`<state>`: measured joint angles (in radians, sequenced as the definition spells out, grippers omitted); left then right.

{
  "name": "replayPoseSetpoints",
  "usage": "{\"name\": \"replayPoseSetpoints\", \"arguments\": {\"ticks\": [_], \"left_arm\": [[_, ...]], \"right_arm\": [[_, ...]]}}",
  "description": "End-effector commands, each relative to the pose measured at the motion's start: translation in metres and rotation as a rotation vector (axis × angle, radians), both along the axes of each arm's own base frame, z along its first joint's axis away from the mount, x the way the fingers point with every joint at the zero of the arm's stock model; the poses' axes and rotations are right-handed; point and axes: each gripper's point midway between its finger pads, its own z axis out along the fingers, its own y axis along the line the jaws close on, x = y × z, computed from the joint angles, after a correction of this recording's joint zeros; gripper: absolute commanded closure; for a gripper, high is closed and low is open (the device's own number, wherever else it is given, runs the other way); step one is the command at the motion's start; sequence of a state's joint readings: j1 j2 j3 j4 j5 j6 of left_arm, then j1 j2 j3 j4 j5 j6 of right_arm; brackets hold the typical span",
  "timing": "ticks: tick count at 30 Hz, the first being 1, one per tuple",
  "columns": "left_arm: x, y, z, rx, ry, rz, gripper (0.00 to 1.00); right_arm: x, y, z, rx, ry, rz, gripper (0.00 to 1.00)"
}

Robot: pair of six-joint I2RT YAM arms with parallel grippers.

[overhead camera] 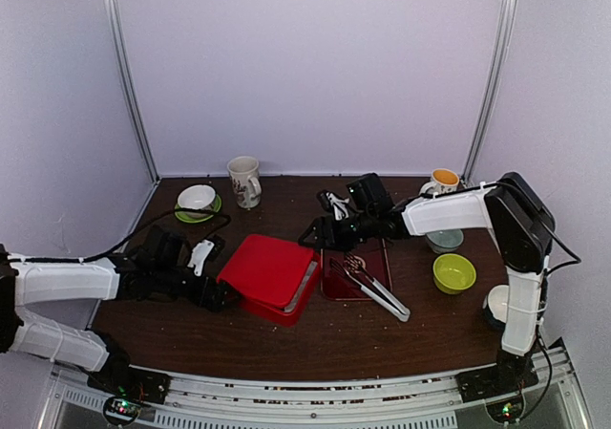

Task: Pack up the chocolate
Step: Adjust the packing box at the center of the board.

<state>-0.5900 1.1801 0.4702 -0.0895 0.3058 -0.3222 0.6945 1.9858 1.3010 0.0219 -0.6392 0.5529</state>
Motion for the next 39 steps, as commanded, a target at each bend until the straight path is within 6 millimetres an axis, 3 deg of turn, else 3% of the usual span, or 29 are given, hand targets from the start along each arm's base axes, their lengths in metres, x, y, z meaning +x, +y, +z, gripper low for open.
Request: {"name": "replayPoseSetpoints", "arguments": {"ticks": [1, 6, 15, 19, 24, 28, 32, 35, 39], "left_arm": [[-0.004, 0.011, 0.010, 0.011, 0.010, 0.051, 0.02], [-0.004, 0.014, 0.016, -0.008, 0.025, 0.105, 0.02], [-0.020, 0.024, 0.037, -0.095, 0.055, 0.179, 0.02], [-0.020, 0.025, 0.043, -0.163, 0.101, 0.252, 0.09], [-0.016, 0.016, 0.047, -0.318, 0.181, 0.347, 0.33], [-0.011, 0.008, 0.053, -0.434, 0.244, 0.399, 0.67], [-0.007, 0.004, 0.055, -0.436, 0.249, 0.406, 0.92], [-0.005, 0.011, 0.040, -0.358, 0.255, 0.437, 1.00], [0.008, 0.027, 0.034, -0.288, 0.208, 0.521, 1.00]], "right_arm": [[0.006, -0.001, 0.015, 0.003, -0.051, -0.035, 0.30], [0.009, -0.002, 0.017, 0.003, -0.063, -0.046, 0.28], [0.014, -0.001, 0.029, -0.012, -0.107, -0.043, 0.23], [0.016, -0.001, 0.032, -0.019, -0.128, -0.037, 0.21], [0.019, 0.003, 0.034, -0.018, -0.139, -0.025, 0.21], [0.020, 0.009, 0.035, -0.008, -0.142, -0.016, 0.21], [0.019, 0.019, 0.032, -0.016, -0.138, 0.012, 0.21], [0.019, 0.025, 0.027, -0.024, -0.132, 0.025, 0.21], [0.020, 0.028, 0.023, -0.041, -0.127, 0.022, 0.21]]}}
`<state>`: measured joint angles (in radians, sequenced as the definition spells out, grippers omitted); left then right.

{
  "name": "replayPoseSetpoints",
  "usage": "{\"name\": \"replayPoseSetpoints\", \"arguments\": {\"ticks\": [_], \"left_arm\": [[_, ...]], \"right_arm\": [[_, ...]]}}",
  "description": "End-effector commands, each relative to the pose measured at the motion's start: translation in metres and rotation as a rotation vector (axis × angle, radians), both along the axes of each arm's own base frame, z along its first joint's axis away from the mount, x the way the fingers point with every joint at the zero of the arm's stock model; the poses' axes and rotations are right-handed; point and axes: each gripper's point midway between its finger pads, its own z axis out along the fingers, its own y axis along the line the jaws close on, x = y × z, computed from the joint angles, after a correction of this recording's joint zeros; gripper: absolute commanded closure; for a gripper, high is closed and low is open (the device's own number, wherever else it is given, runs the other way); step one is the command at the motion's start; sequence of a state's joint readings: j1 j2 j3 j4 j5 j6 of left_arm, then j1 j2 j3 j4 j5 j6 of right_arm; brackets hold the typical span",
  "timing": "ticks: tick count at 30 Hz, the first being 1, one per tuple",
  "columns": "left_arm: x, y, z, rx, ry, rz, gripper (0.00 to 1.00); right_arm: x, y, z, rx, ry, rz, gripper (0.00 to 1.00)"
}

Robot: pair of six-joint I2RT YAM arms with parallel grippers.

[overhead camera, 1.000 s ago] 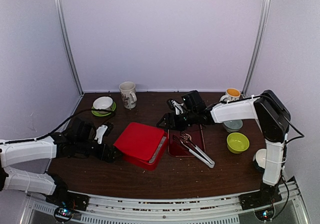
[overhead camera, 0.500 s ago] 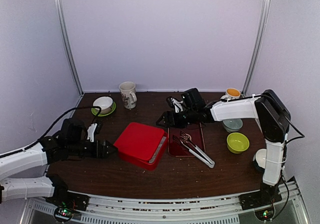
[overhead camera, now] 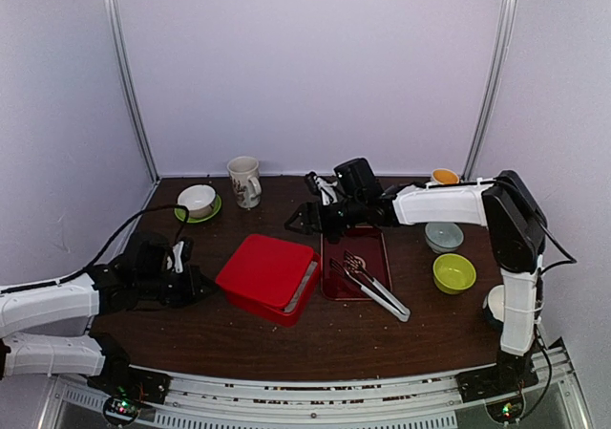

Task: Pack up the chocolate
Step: Adjust the packing box at the center of the board, then adjust the box lid on the packing box.

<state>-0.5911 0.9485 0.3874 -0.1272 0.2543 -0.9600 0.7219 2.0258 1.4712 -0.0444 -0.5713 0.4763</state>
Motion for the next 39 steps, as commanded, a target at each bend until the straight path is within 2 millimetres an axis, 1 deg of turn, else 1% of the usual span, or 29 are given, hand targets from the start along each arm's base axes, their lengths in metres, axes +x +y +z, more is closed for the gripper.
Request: {"name": "replayPoseSetpoints", "arguments": {"ticks": [1, 4, 5, 6, 7, 10, 11, 12, 14, 16, 18, 20, 23, 28, 32, 34, 36, 39], "left_arm": [[0.024, 0.012, 0.014, 0.051, -0.077, 0.086, 1.00], [0.040, 0.022, 0.024, 0.085, -0.124, 0.100, 1.00], [0.045, 0.025, 0.029, 0.103, -0.144, 0.084, 0.98], [0.050, 0.028, 0.032, 0.118, -0.155, 0.077, 0.93], [0.056, 0.030, 0.038, 0.119, -0.176, 0.069, 0.85], [0.072, 0.031, 0.052, 0.111, -0.240, 0.024, 0.50], [0.077, 0.029, 0.055, 0.119, -0.264, -0.001, 0.43], [0.083, 0.027, 0.058, 0.133, -0.283, -0.021, 0.39], [0.093, 0.020, 0.060, 0.160, -0.318, -0.077, 0.34], [0.105, 0.012, 0.061, 0.184, -0.338, -0.124, 0.33], [0.114, 0.003, 0.059, 0.176, -0.353, -0.167, 0.34], [0.122, -0.003, 0.054, 0.164, -0.352, -0.190, 0.36], [0.130, -0.014, 0.045, 0.144, -0.334, -0.247, 0.40], [0.138, -0.026, 0.031, 0.115, -0.310, -0.312, 0.41], [0.141, -0.030, 0.016, 0.113, -0.269, -0.332, 0.43], [0.142, -0.033, 0.007, 0.103, -0.245, -0.346, 0.46], [0.142, -0.036, -0.002, 0.090, -0.218, -0.358, 0.53], [0.142, -0.042, -0.006, 0.060, -0.205, -0.373, 0.58]], "right_arm": [[-0.002, 0.003, -0.011, -0.039, 0.009, 0.004, 0.21], [-0.011, 0.000, -0.010, -0.059, 0.013, -0.003, 0.21], [-0.015, -0.004, -0.009, -0.077, 0.008, -0.020, 0.21], [-0.018, -0.008, -0.009, -0.094, 0.006, -0.037, 0.21], [-0.021, -0.013, -0.008, -0.109, 0.004, -0.061, 0.21], [-0.030, -0.030, -0.011, -0.130, 0.031, -0.136, 0.21], [-0.032, -0.036, -0.012, -0.130, 0.045, -0.166, 0.22], [-0.035, -0.040, -0.011, -0.118, 0.060, -0.188, 0.22], [-0.044, -0.046, -0.012, -0.085, 0.094, -0.218, 0.22], [-0.053, -0.048, -0.011, -0.041, 0.127, -0.243, 0.23], [-0.061, -0.050, -0.014, -0.010, 0.173, -0.273, 0.24], [-0.069, -0.049, -0.017, 0.029, 0.212, -0.291, 0.25], [-0.074, -0.046, -0.021, 0.068, 0.250, -0.325, 0.25], [-0.076, -0.037, -0.029, 0.098, 0.287, -0.337, 0.25], [-0.077, -0.028, -0.031, 0.114, 0.298, -0.321, 0.25], [-0.076, -0.027, -0.035, 0.108, 0.304, -0.323, 0.25], [-0.075, -0.026, -0.039, 0.103, 0.310, -0.329, 0.25], [-0.073, -0.026, -0.044, 0.092, 0.313, -0.337, 0.25]]}}
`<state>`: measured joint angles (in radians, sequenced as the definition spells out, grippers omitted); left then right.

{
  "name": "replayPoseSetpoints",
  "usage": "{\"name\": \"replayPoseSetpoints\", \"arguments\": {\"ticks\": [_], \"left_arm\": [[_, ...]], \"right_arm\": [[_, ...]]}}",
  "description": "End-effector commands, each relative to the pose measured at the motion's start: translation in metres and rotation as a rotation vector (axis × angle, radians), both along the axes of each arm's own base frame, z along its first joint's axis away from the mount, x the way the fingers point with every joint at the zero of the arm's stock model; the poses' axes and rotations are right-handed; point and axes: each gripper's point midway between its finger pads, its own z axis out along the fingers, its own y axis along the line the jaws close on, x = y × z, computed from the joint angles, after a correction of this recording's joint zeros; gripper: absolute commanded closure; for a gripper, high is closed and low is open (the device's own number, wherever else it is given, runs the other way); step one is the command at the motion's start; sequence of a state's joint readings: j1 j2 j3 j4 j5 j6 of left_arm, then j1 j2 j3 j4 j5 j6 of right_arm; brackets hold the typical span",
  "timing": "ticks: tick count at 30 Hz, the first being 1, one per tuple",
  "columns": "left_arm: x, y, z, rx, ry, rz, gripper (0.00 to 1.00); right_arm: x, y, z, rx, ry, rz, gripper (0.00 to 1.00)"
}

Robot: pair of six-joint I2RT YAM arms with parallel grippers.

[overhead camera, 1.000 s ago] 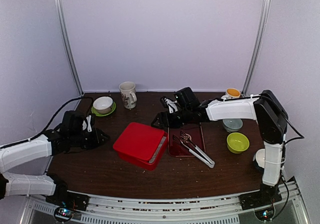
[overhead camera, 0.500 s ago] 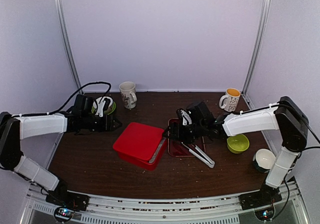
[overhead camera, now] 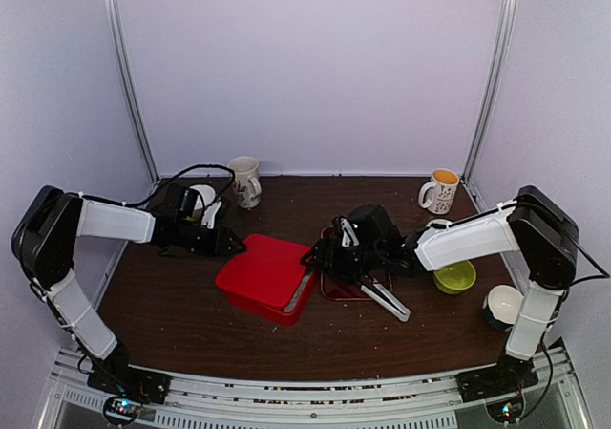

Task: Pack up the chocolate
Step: Adjust the box lid on the packing box.

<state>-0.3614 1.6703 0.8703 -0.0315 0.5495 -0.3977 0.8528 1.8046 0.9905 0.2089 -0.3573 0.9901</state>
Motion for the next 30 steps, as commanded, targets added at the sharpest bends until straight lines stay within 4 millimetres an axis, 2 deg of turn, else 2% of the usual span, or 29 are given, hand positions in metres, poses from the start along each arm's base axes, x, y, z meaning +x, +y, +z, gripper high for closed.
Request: {"name": "replayPoseSetpoints", "arguments": {"ticks": [1, 4, 6, 12, 21, 30], "left_arm": [[0.009, -0.012, 0.011, -0.070, -0.039, -0.048, 0.62], [0.007, -0.018, 0.013, -0.097, -0.027, -0.076, 0.75], [0.005, -0.021, 0.012, -0.111, -0.014, -0.090, 0.79], [0.000, -0.025, 0.006, -0.112, 0.000, -0.092, 0.79], [-0.002, -0.035, 0.000, -0.105, 0.014, -0.104, 0.78], [-0.006, -0.040, -0.005, -0.099, 0.029, -0.120, 0.77]], "right_arm": [[0.008, 0.008, 0.002, 0.014, -0.012, -0.022, 0.25], [0.009, 0.012, -0.002, 0.022, 0.000, -0.018, 0.26], [0.009, 0.015, -0.003, 0.035, 0.005, -0.011, 0.28], [0.009, 0.020, -0.001, 0.060, 0.006, -0.001, 0.38], [0.006, 0.023, -0.007, 0.106, 0.033, 0.003, 0.64], [0.003, 0.026, -0.018, 0.160, 0.093, 0.004, 0.77]]}}
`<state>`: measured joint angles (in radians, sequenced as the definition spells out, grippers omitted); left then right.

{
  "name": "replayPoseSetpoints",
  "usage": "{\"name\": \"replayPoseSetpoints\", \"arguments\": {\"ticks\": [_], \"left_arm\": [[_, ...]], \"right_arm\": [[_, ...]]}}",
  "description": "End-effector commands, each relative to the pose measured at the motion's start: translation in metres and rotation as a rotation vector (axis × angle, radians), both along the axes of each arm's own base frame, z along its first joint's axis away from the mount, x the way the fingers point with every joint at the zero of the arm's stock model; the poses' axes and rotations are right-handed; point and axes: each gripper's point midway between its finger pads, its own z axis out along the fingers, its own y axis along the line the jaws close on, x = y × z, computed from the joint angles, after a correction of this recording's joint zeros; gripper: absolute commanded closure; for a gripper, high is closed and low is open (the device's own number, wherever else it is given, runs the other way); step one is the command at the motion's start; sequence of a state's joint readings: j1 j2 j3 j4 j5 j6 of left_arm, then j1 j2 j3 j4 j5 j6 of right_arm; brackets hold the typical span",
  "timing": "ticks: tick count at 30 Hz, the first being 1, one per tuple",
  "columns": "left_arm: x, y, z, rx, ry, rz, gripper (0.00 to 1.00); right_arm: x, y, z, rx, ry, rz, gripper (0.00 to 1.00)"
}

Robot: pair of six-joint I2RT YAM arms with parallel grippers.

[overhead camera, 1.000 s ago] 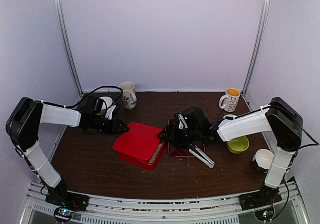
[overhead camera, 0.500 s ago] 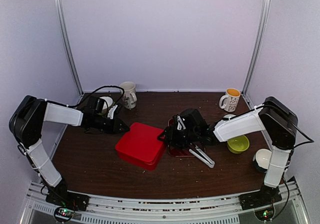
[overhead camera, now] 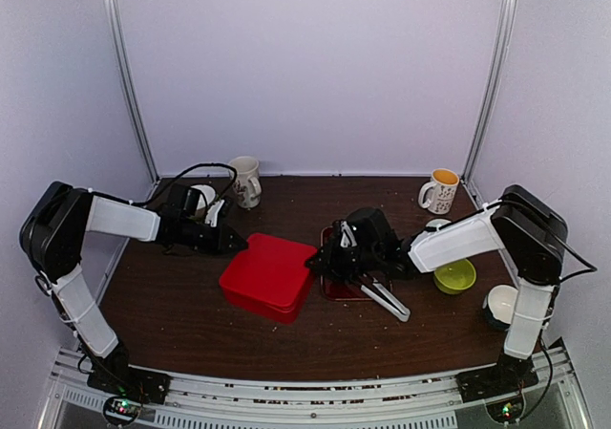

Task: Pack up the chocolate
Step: Adjust the box lid on the packing box.

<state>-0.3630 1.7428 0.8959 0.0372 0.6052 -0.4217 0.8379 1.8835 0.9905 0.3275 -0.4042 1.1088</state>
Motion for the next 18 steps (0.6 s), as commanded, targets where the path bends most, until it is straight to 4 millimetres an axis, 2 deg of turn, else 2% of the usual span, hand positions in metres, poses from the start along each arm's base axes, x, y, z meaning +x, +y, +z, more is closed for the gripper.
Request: {"name": "replayPoseSetpoints", "arguments": {"ticks": [1, 6, 18], "left_arm": [[-0.015, -0.028, -0.001, -0.044, 0.018, -0.097, 0.77], [-0.016, -0.027, -0.006, -0.032, 0.030, -0.093, 0.77], [-0.016, -0.022, -0.016, 0.035, 0.037, -0.077, 0.76]], "right_arm": [[-0.006, 0.015, -0.007, 0.079, 0.008, 0.036, 0.77], [-0.007, 0.007, -0.014, 0.053, 0.022, 0.021, 0.77], [-0.020, -0.008, -0.051, -0.008, 0.132, -0.008, 0.77]]}}
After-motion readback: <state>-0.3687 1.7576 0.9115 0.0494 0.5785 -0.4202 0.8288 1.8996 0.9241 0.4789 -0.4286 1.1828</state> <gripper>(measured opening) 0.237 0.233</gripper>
